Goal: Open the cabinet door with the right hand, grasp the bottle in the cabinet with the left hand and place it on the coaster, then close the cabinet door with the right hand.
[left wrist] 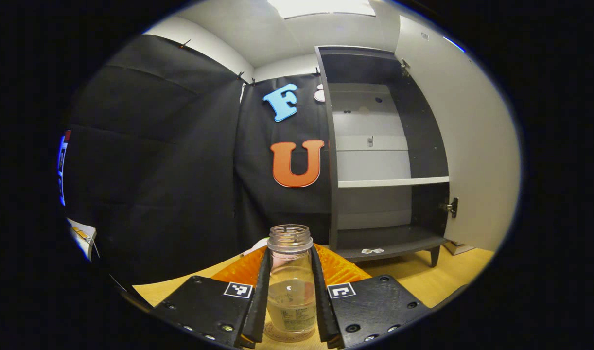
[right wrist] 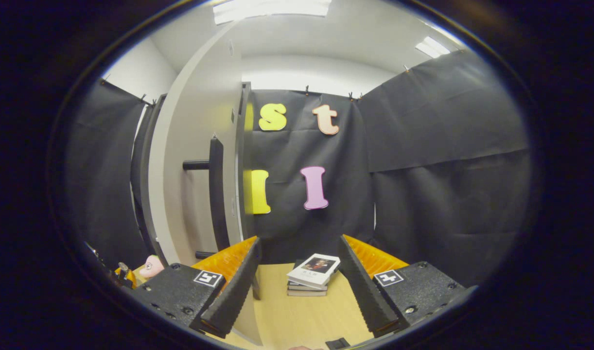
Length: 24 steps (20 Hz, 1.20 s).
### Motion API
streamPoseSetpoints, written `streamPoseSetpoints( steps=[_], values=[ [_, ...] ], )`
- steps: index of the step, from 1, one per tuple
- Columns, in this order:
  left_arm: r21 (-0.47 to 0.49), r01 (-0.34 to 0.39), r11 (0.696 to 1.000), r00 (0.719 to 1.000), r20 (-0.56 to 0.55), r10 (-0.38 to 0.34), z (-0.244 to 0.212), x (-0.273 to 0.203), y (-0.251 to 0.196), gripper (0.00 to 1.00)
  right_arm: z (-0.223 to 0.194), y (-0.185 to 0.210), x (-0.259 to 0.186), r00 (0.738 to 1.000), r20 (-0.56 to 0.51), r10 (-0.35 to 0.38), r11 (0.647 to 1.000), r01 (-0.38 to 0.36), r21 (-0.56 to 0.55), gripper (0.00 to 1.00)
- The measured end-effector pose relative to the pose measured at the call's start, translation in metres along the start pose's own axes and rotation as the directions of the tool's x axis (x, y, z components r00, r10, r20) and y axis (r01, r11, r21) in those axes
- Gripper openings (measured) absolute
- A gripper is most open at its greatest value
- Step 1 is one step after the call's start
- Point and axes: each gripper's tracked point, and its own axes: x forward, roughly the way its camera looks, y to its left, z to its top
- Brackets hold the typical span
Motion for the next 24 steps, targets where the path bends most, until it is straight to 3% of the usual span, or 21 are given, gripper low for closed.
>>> streamPoseSetpoints(
  steps=[6, 13, 17, 23, 24],
  values=[
    [0.057, 0.012, 0.998, 1.000, -0.009, -0.012, -0.036, 0.008, 0.000, 0.41, 0.000, -0.001, -0.002, 0.999, -0.018, -0.030, 0.999, 0.029, -0.025, 0.98],
    [0.019, 0.038, 0.999, 0.998, -0.043, -0.038, -0.063, 0.004, -0.003, 0.41, -0.002, -0.002, -0.004, 0.998, -0.033, -0.048, 0.999, 0.048, -0.009, 0.96],
    [0.047, 0.048, 0.998, 0.999, -0.011, -0.048, -0.063, 0.005, -0.005, 0.41, 0.000, -0.002, -0.005, 0.997, -0.035, -0.064, 0.997, 0.062, -0.040, 0.98],
    [0.040, 0.042, 0.998, 0.999, -0.015, -0.042, -0.065, 0.006, -0.003, 0.49, -0.003, -0.002, -0.004, 0.998, -0.034, -0.057, 0.998, 0.056, -0.016, 0.98],
    [0.036, 0.043, 0.998, 0.999, -0.025, -0.042, -0.068, 0.008, -0.004, 0.41, -0.003, -0.002, -0.004, 0.998, -0.034, -0.054, 0.998, 0.054, -0.011, 0.98]
  ],
)
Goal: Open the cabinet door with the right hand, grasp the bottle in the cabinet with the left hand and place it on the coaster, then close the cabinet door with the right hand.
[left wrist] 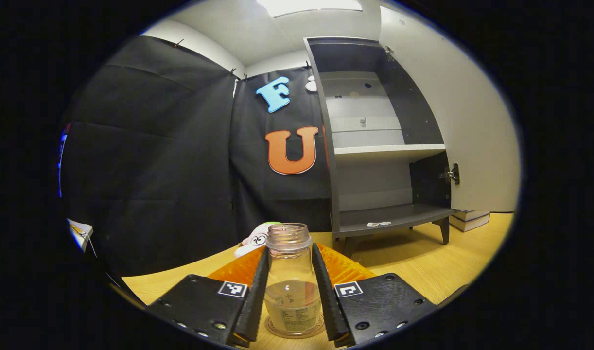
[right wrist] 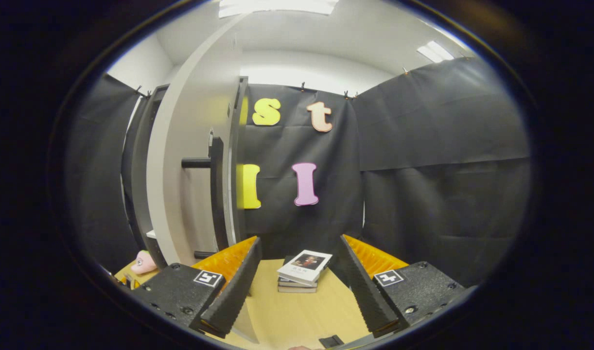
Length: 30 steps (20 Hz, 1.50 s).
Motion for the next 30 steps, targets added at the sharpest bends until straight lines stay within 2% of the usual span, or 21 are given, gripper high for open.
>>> streamPoseSetpoints(
  steps=[2, 4, 5, 8, 11, 13, 16, 18, 19, 21, 25, 30],
  values=[
    [-0.007, 0.008, 1.000, 1.000, -0.015, -0.008, -0.003, 0.000, 0.001, 0.69, 0.000, -0.001, 0.000, 1.000, 0.002, 0.002, 1.000, -0.002, -0.001, 0.97],
    [-0.012, 0.013, 1.000, 1.000, -0.021, -0.013, -0.001, -0.001, -0.001, 0.81, 0.000, 0.000, 0.000, 1.000, 0.006, 0.004, 1.000, -0.004, -0.004, 0.98],
    [-0.013, 0.016, 1.000, 1.000, -0.023, -0.016, 0.002, -0.002, -0.001, 0.83, 0.000, 0.000, 0.001, 1.000, 0.008, 0.005, 1.000, -0.005, -0.003, 0.98],
    [-0.050, 0.029, 0.998, 1.000, -0.010, -0.030, 0.029, -0.006, -0.001, 0.98, 0.000, 0.000, 0.000, 1.000, 0.015, 0.014, 1.000, -0.014, 0.000, 0.97],
    [-0.064, 0.040, 0.997, 0.999, -0.005, -0.041, 0.066, -0.013, 0.004, 0.97, 0.001, 0.001, 0.001, 1.000, 0.016, 0.016, 1.000, -0.016, -0.007, 0.97],
    [-0.076, 0.074, 0.994, 0.997, -0.017, -0.076, 0.088, -0.016, 0.001, 0.97, 0.002, 0.000, 0.001, 1.000, 0.016, 0.011, 1.000, -0.010, -0.025, 0.98],
    [-0.051, 0.097, 0.994, 0.994, -0.037, -0.099, 0.121, -0.020, 0.004, 0.97, 0.002, 0.006, 0.001, 0.999, 0.009, 0.032, 0.999, -0.032, -0.042, 0.98],
    [-0.033, 0.094, 0.995, 0.995, -0.028, -0.094, 0.146, -0.016, 0.007, 0.98, 0.002, 0.007, 0.002, 0.998, 0.023, 0.054, 0.998, -0.053, -0.036, 0.95],
    [-0.038, 0.103, 0.994, 0.994, -0.028, -0.104, 0.156, -0.014, 0.004, 0.98, 0.002, 0.008, 0.004, 0.997, 0.028, 0.067, 0.997, -0.066, -0.027, 0.89],
    [-0.053, 0.122, 0.991, 0.992, -0.037, -0.124, 0.179, -0.012, -0.002, 0.98, 0.000, 0.008, 0.005, 0.995, 0.034, 0.090, 0.996, -0.090, -0.006, 0.94],
    [-0.075, 0.167, 0.983, 0.986, 0.007, -0.167, 0.228, -0.017, -0.014, 0.98, 0.002, 0.009, 0.007, 0.991, 0.064, 0.119, 0.993, -0.119, -0.012, 0.94],
    [-0.005, 0.218, 0.976, 0.976, 0.019, -0.217, 0.253, -0.030, -0.038, 0.97, 0.002, 0.011, 0.008, 0.983, 0.086, 0.159, 0.987, -0.160, 0.006, 0.94]
  ],
)
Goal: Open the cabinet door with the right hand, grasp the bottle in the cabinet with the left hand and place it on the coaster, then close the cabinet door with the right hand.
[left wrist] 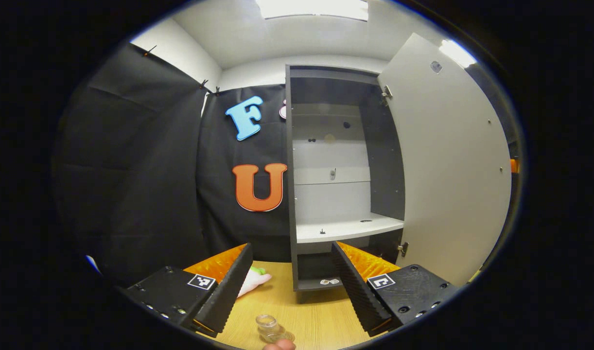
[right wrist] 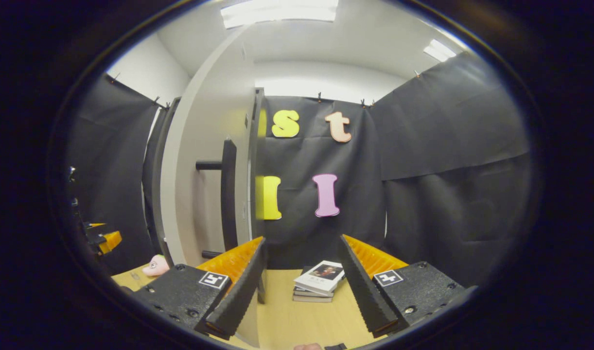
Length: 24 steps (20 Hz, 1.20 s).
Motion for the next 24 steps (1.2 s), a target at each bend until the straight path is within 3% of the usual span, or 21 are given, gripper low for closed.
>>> streamPoseSetpoints(
  steps=[3, 4, 5, 10, 13, 14, 16, 17, 18, 19, 24],
  values=[
    [0.044, 0.006, 0.999, 0.999, 0.032, -0.007, 0.004, -0.001, -0.012, 0.96, 0.000, 0.003, 0.002, 1.000, 0.009, 0.027, 0.999, -0.027, 0.016, 0.94],
    [0.043, 0.009, 0.999, 1.000, 0.029, -0.010, 0.002, -0.003, -0.017, 0.96, 0.001, 0.004, 0.002, 0.999, 0.013, 0.032, 0.999, -0.033, 0.014, 0.89],
    [0.030, 0.019, 0.999, 1.000, 0.021, -0.020, -0.004, -0.005, -0.022, 0.96, 0.000, 0.004, 0.002, 0.999, 0.014, 0.036, 0.999, -0.037, 0.011, 0.94],
    [0.012, 0.046, 0.999, 0.999, 0.014, -0.046, -0.009, -0.011, -0.037, 0.96, -0.002, 0.018, 0.005, 0.993, 0.013, 0.119, 0.993, -0.119, 0.009, 0.94],
    [0.019, 0.035, 0.999, 0.999, 0.023, -0.035, -0.008, -0.013, -0.031, 0.96, -0.005, 0.056, -0.004, 0.977, 0.005, 0.211, 0.977, -0.211, 0.022, 0.94],
    [0.017, 0.030, 0.999, 0.999, 0.022, -0.031, -0.008, -0.013, -0.028, 0.96, -0.005, 0.067, -0.006, 0.971, 0.006, 0.240, 0.970, -0.240, 0.022, 0.89],
    [0.015, 0.017, 1.000, 1.000, 0.022, -0.018, -0.009, -0.017, -0.021, 1.00, -0.002, 0.087, -0.004, 0.955, 0.021, 0.297, 0.955, -0.297, 0.004, 0.94],
    [0.015, 0.007, 1.000, 1.000, 0.026, -0.007, -0.009, -0.019, -0.018, 0.96, -0.003, 0.100, -0.002, 0.946, 0.025, 0.324, 0.946, -0.324, -0.007, 0.94],
    [0.013, -0.004, 1.000, 0.999, 0.034, 0.004, -0.008, -0.021, -0.014, 0.96, -0.003, 0.111, 0.000, 0.936, 0.027, 0.350, 0.937, -0.349, -0.016, 0.89],
    [0.009, -0.005, 1.000, 0.999, 0.037, 0.005, -0.011, -0.022, -0.013, 0.96, -0.005, 0.122, 0.004, 0.929, 0.027, 0.370, 0.929, -0.369, -0.026, 0.94],
    [-0.002, -0.024, 1.000, 0.999, 0.028, 0.024, -0.017, -0.033, -0.005, 0.96, -0.015, 0.178, 0.028, 0.894, 0.025, 0.447, 0.894, -0.447, -0.026, 0.94]
  ],
)
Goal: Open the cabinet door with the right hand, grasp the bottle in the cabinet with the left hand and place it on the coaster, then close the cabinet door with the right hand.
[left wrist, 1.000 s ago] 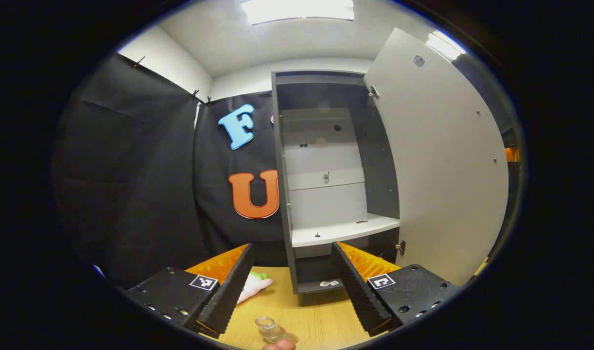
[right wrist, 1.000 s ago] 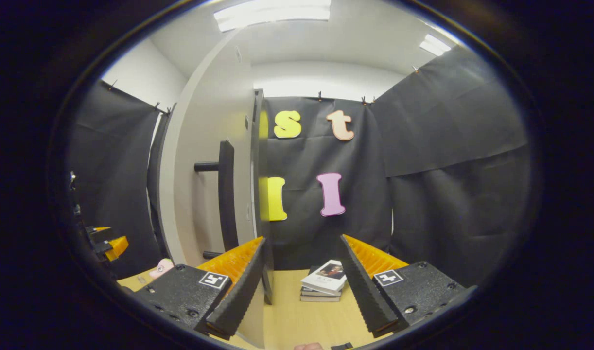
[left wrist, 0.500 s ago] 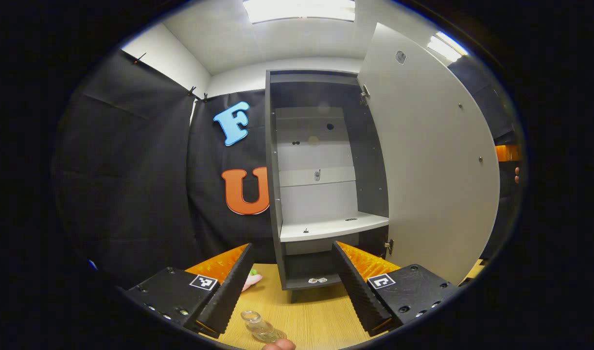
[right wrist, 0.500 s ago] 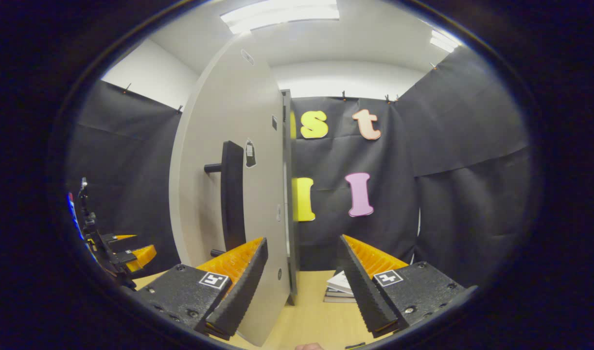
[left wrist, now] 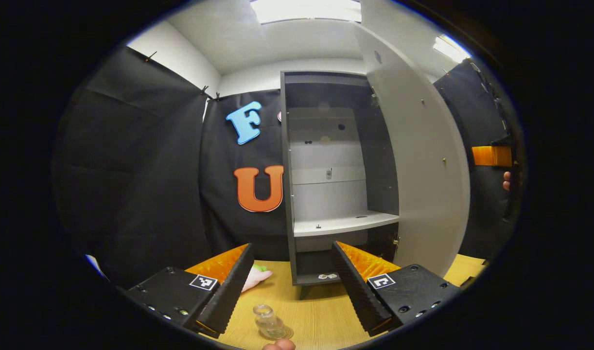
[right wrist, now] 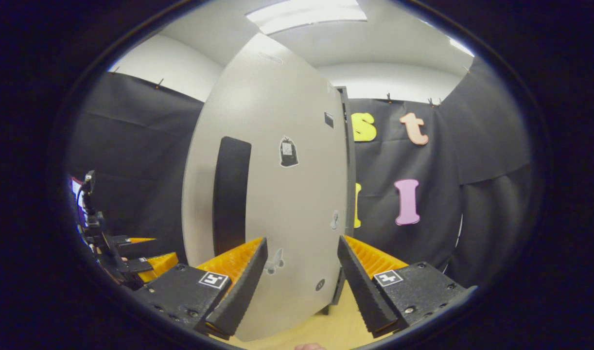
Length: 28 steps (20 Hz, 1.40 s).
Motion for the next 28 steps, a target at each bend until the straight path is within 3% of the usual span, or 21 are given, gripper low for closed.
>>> streamPoseSetpoints(
  steps=[7, 10, 11, 12, 15, 16, 17, 18, 21, 23, 24, 28],
  values=[
    [-0.015, -0.057, 0.998, 0.998, 0.032, 0.058, 0.008, -0.002, 0.029, 0.96, -0.015, 0.057, 0.079, 0.991, -0.019, 0.134, 0.985, -0.132, 0.112, 0.95],
    [-0.013, -0.082, 0.997, 0.996, 0.027, 0.082, 0.005, -0.001, 0.042, 0.96, -0.015, 0.084, 0.113, 0.988, -0.009, 0.157, 0.982, -0.155, 0.107, 0.91],
    [-0.014, -0.090, 0.996, 0.996, 0.028, 0.090, 0.005, -0.001, 0.045, 0.96, -0.014, 0.093, 0.126, 0.986, -0.006, 0.165, 0.981, -0.164, 0.105, 0.95],
    [-0.014, -0.096, 0.995, 0.995, 0.027, 0.096, 0.004, -0.001, 0.047, 1.00, -0.017, 0.100, 0.135, 0.986, -0.015, 0.168, 0.982, -0.166, 0.091, 0.91],
    [-0.020, -0.107, 0.994, 0.994, 0.025, 0.108, 0.001, 0.000, 0.052, 0.96, -0.039, 0.104, 0.149, 0.990, -0.055, 0.128, 0.991, -0.126, 0.048, 0.97],
    [-0.024, -0.109, 0.994, 0.994, 0.026, 0.110, 0.000, 0.001, 0.051, 1.00, -0.043, 0.102, 0.147, 0.991, -0.059, 0.117, 0.992, -0.114, 0.051, 0.97],
    [-0.030, -0.108, 0.994, 0.994, 0.023, 0.109, -0.003, 0.001, 0.050, 0.96, -0.045, 0.101, 0.146, 0.993, -0.058, 0.106, 0.993, -0.103, 0.055, 0.97],
    [-0.039, -0.104, 0.994, 0.994, 0.012, 0.105, -0.006, 0.001, 0.049, 1.00, -0.045, 0.096, 0.141, 0.994, -0.054, 0.090, 0.995, -0.087, 0.056, 0.97],
    [-0.069, -0.073, 0.995, 0.997, -0.030, 0.071, -0.012, 0.000, 0.041, 0.96, -0.044, 0.078, 0.103, 0.999, -0.021, 0.044, 0.998, -0.043, 0.052, 0.97],
    [-0.078, -0.059, 0.995, 0.998, -0.028, 0.057, -0.007, -0.001, 0.039, 1.00, -0.039, 0.060, 0.074, 1.000, -0.011, -0.007, 0.999, 0.008, 0.052, 0.97],
    [-0.078, -0.056, 0.995, 0.998, -0.027, 0.054, -0.006, 0.000, 0.038, 0.96, -0.035, 0.050, 0.058, 0.999, -0.007, -0.038, 0.998, 0.038, 0.055, 0.97],
    [-0.088, -0.049, 0.995, 0.999, 0.006, 0.049, 0.003, 0.000, 0.034, 0.96, -0.014, 0.003, -0.002, 0.984, 0.029, -0.176, 0.982, 0.173, 0.078, 0.97]
  ],
)
